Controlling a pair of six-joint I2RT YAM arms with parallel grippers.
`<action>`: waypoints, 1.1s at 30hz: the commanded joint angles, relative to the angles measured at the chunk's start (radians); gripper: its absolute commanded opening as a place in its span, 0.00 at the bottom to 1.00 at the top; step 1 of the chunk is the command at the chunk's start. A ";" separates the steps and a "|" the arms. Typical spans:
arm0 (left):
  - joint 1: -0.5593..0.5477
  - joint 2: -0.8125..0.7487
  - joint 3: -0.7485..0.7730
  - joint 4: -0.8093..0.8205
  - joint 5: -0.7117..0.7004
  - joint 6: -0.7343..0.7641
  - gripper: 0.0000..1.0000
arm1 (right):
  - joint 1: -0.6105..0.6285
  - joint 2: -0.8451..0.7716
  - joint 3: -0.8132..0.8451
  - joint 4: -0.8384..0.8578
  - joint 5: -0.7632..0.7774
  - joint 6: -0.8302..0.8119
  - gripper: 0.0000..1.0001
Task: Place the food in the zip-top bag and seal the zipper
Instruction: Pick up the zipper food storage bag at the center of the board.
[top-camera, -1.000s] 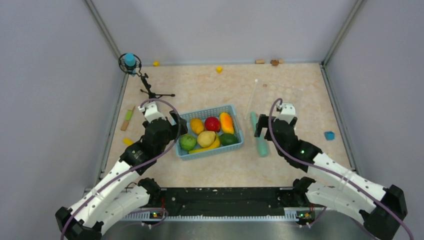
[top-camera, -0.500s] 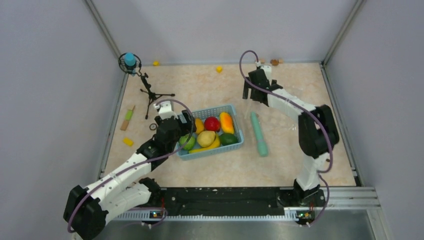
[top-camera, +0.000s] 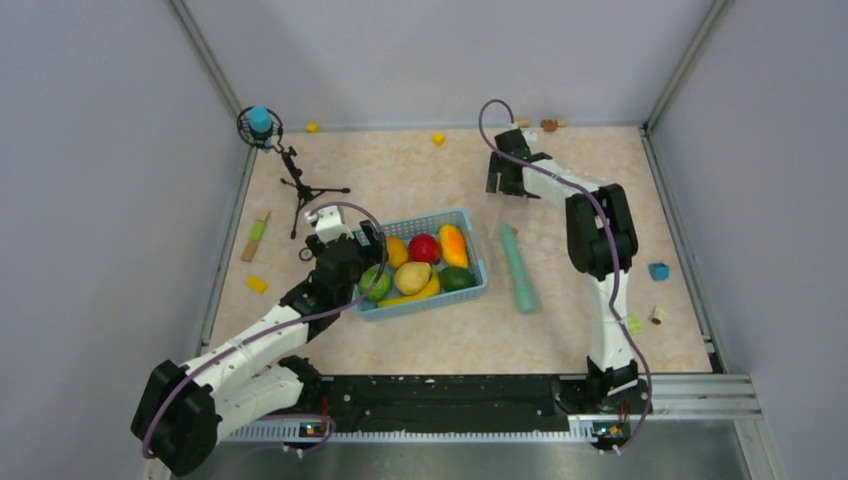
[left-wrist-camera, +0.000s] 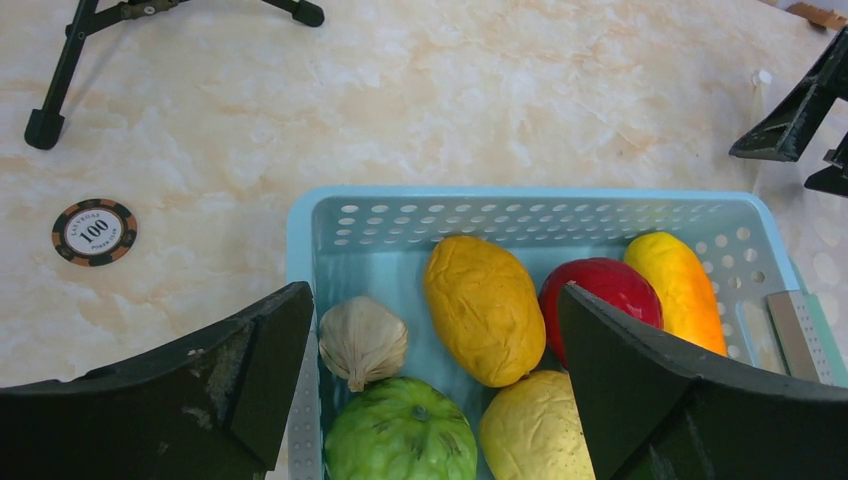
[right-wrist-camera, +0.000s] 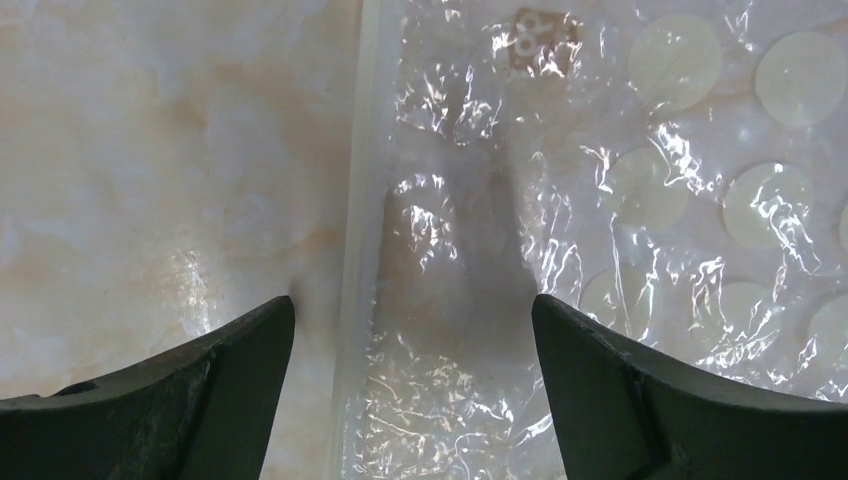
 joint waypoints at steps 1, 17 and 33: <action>0.009 -0.007 -0.012 0.068 -0.053 -0.009 0.97 | -0.010 0.074 0.078 -0.068 0.020 -0.002 0.86; 0.017 0.004 -0.019 0.073 -0.080 -0.020 0.97 | -0.063 0.048 -0.006 -0.091 0.056 0.014 0.63; 0.023 0.023 -0.009 0.058 -0.083 -0.030 0.97 | -0.136 -0.016 -0.160 0.012 0.016 0.039 0.29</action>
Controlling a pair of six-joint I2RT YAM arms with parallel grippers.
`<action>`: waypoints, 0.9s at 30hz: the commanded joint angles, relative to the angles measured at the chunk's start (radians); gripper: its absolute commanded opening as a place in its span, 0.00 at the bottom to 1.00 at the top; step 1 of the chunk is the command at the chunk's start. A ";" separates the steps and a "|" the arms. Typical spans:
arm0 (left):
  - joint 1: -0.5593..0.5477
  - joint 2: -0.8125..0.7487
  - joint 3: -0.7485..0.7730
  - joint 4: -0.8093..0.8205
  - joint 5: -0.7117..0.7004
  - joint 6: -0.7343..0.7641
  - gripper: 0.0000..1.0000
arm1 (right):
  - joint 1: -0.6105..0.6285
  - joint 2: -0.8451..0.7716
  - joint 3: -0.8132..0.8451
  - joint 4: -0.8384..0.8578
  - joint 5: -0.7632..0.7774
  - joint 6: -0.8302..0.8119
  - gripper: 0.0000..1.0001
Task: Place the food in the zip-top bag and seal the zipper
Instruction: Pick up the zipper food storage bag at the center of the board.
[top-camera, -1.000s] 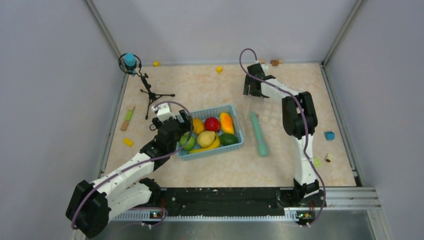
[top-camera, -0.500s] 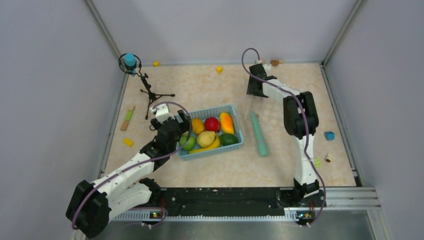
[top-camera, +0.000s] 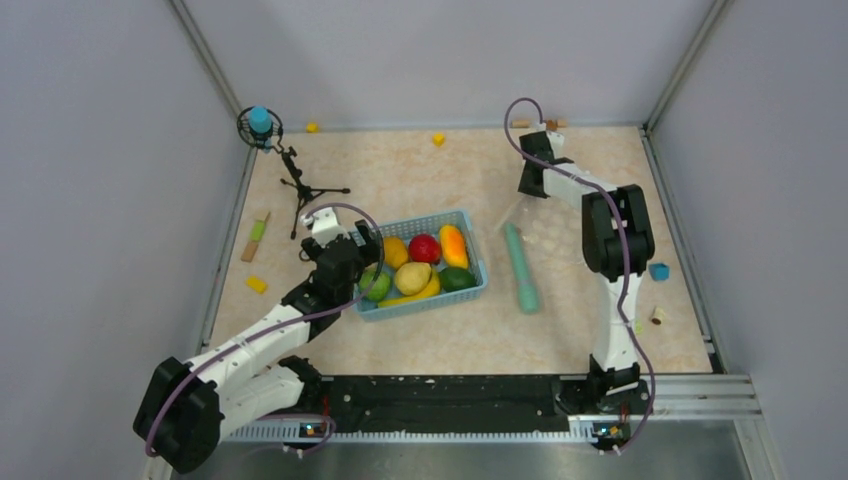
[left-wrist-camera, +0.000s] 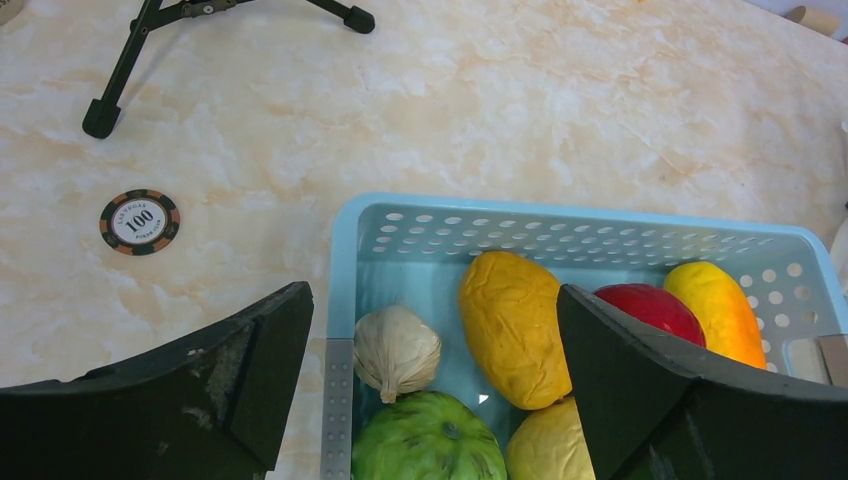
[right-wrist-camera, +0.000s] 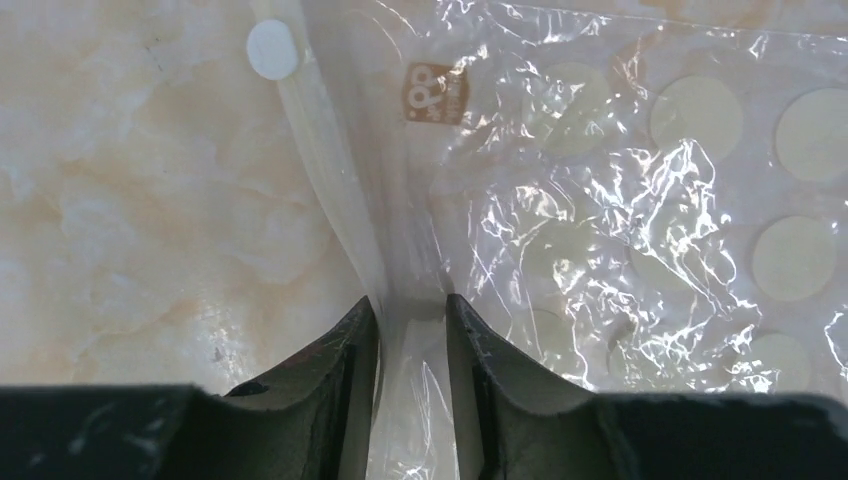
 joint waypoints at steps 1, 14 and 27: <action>0.005 0.003 0.006 0.038 -0.012 -0.012 0.97 | -0.031 0.021 -0.063 -0.079 0.006 0.006 0.23; 0.006 -0.015 0.004 0.046 0.080 -0.022 0.97 | -0.033 -0.114 -0.011 0.029 0.105 -0.152 0.00; 0.005 -0.055 -0.005 0.094 0.340 -0.022 0.97 | -0.031 -0.520 -0.184 0.095 -0.090 -0.301 0.00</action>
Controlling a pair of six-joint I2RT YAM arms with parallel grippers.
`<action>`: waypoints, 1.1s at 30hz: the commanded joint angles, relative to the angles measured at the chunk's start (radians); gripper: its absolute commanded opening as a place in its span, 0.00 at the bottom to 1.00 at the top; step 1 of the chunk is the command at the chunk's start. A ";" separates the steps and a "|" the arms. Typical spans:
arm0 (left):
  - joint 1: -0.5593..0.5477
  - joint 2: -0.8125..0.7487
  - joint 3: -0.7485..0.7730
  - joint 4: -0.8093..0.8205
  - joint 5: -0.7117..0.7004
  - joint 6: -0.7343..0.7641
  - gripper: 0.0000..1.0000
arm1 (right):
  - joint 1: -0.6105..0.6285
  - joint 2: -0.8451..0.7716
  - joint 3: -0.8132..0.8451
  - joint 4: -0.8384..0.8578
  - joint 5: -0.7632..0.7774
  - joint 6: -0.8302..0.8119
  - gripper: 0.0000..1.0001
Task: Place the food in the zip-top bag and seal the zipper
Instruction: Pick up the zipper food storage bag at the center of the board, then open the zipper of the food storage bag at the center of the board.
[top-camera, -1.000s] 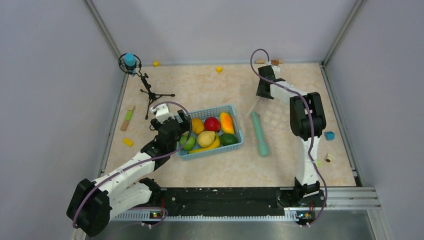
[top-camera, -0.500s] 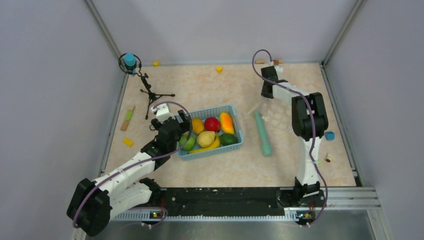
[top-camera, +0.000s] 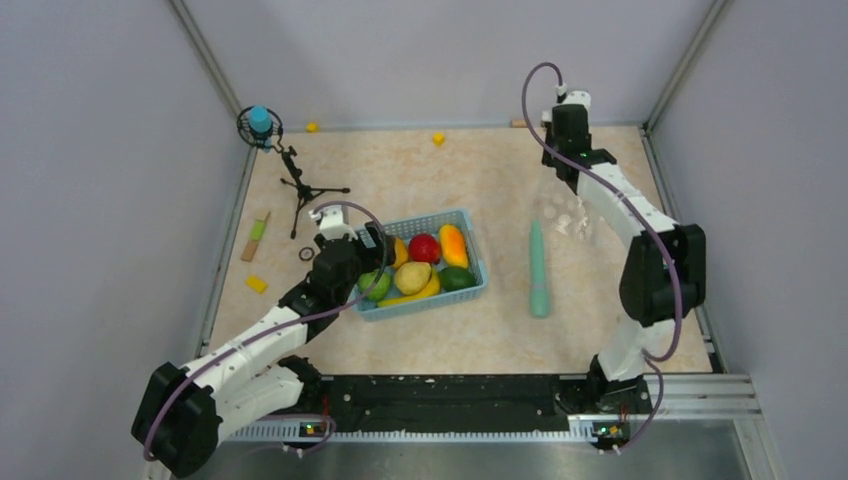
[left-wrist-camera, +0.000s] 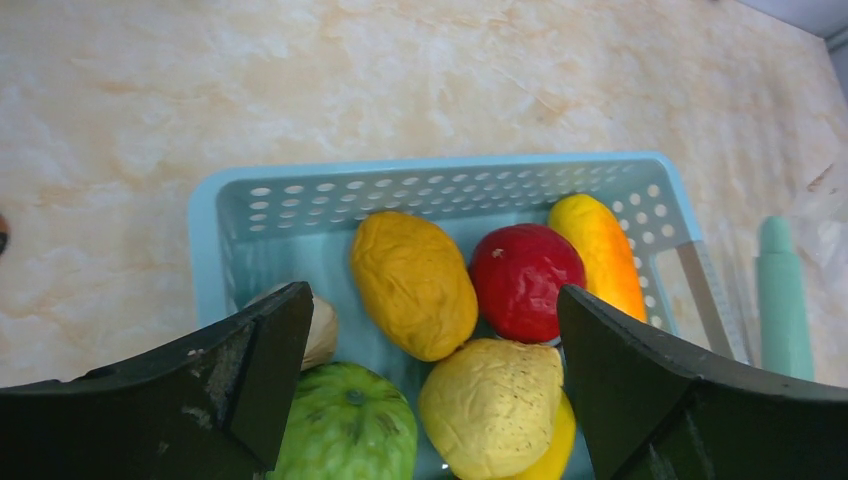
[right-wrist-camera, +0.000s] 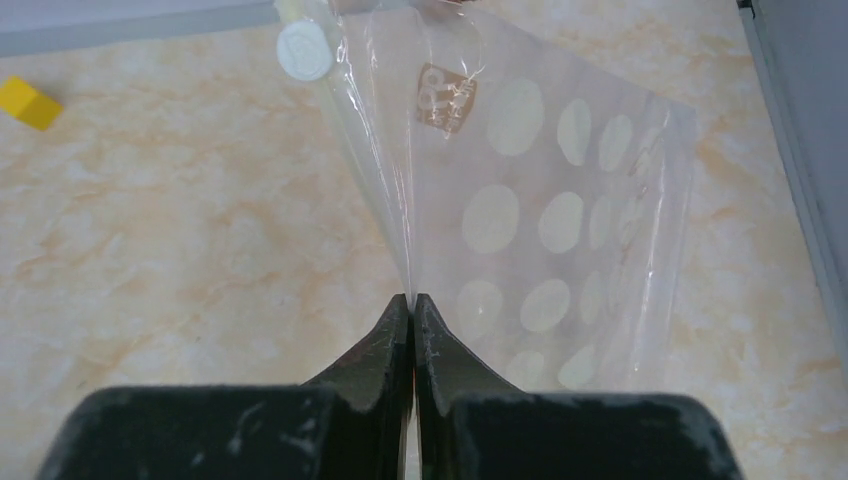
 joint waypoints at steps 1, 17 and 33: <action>0.004 -0.031 -0.007 0.081 0.139 0.001 0.97 | -0.008 -0.183 -0.091 0.022 -0.129 -0.030 0.00; 0.003 0.066 0.009 0.262 0.723 -0.045 0.97 | 0.239 -0.726 -0.680 0.202 -0.567 0.078 0.00; -0.141 0.224 0.073 0.410 0.706 -0.132 0.87 | 0.410 -0.891 -0.947 0.392 -0.710 0.234 0.00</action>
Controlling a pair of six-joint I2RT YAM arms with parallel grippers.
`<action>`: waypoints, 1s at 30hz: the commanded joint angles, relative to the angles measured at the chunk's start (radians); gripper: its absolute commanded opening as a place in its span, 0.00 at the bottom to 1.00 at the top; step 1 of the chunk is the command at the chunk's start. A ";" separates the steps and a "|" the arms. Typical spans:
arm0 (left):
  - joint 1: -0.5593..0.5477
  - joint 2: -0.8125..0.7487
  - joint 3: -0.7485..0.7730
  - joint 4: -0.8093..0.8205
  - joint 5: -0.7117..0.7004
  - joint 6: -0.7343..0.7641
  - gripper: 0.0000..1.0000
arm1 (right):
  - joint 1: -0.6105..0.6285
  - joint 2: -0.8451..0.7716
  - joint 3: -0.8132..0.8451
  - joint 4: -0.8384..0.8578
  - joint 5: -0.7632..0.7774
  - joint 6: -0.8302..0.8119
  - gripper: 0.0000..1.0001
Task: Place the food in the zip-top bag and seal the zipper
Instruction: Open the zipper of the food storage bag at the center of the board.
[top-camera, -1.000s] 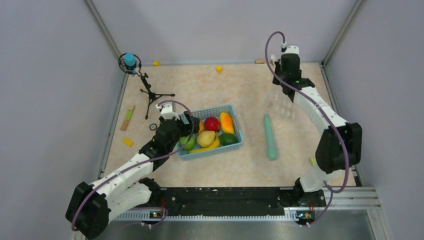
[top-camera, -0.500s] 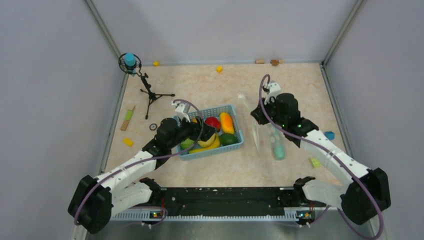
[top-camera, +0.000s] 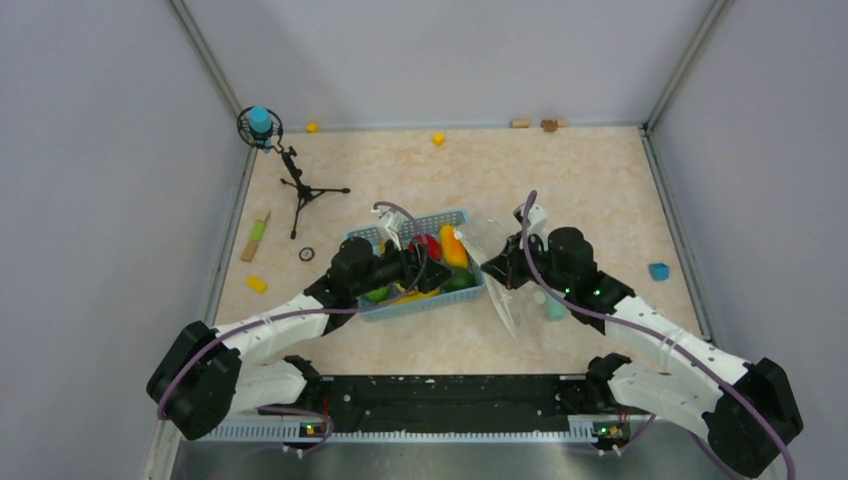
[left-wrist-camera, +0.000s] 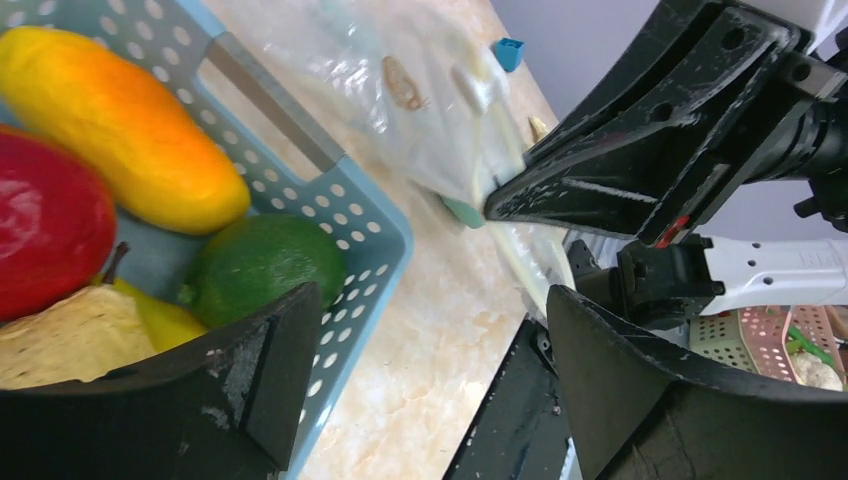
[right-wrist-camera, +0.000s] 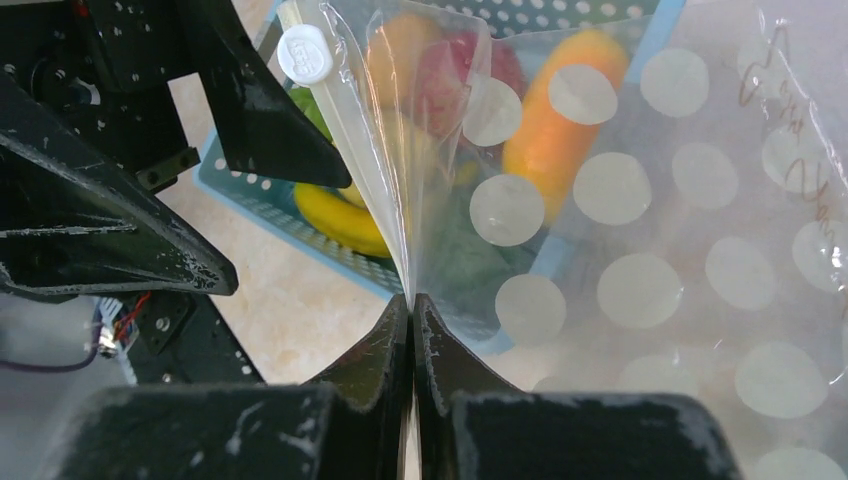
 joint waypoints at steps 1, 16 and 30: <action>-0.045 0.027 0.068 0.064 -0.076 0.002 0.84 | 0.022 -0.030 -0.016 0.091 -0.067 0.040 0.00; -0.066 0.169 0.201 0.092 -0.075 -0.043 0.58 | 0.025 -0.057 -0.048 0.098 -0.099 0.055 0.00; -0.068 0.213 0.241 0.092 -0.039 -0.041 0.32 | 0.025 -0.062 -0.054 0.137 -0.138 0.064 0.00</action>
